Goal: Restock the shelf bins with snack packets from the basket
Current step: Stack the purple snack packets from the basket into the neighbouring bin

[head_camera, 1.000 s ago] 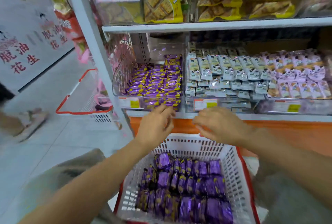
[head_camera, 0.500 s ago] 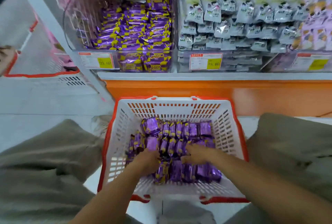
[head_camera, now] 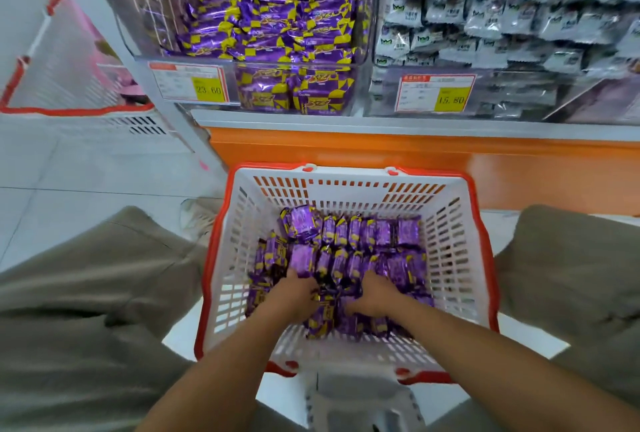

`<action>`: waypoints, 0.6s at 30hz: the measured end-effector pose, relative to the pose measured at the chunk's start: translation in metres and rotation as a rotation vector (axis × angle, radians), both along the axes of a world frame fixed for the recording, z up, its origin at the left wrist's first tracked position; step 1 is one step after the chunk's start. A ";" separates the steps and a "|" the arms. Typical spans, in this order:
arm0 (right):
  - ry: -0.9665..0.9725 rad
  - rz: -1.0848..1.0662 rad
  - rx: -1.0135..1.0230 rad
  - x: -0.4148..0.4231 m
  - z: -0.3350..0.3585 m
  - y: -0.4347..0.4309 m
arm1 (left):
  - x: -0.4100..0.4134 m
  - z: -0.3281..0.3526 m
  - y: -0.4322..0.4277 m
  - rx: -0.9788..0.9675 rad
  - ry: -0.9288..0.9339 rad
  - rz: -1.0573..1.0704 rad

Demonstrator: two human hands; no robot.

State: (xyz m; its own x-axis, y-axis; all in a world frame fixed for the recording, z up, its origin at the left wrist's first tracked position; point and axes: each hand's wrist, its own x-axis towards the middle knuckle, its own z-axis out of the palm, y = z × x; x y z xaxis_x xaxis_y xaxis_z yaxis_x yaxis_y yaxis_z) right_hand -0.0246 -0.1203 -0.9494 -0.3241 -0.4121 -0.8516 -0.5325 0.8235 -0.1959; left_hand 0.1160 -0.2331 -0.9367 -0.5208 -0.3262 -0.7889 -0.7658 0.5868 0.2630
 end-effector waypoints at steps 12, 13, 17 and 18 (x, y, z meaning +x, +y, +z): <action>-0.277 -0.553 -0.248 -0.053 0.061 -0.024 | -0.031 0.040 0.031 0.124 0.604 0.217; -0.306 -0.570 -0.262 -0.053 0.065 -0.026 | -0.031 0.042 0.033 0.108 0.624 0.234; -0.475 -0.611 -0.303 -0.046 0.083 -0.031 | -0.031 0.049 0.033 0.048 0.660 0.316; -0.502 -0.602 -0.319 -0.046 0.087 -0.032 | -0.030 0.051 0.031 0.051 0.674 0.347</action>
State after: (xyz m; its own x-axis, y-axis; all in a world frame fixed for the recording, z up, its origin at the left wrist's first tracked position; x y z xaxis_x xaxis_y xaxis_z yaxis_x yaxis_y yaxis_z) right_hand -0.0704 -0.1520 -0.8627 -0.1795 -0.5358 -0.8251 0.1913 0.8037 -0.5635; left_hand 0.0856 -0.2019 -0.8861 -0.7695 -0.5310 -0.3549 -0.5685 0.3162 0.7595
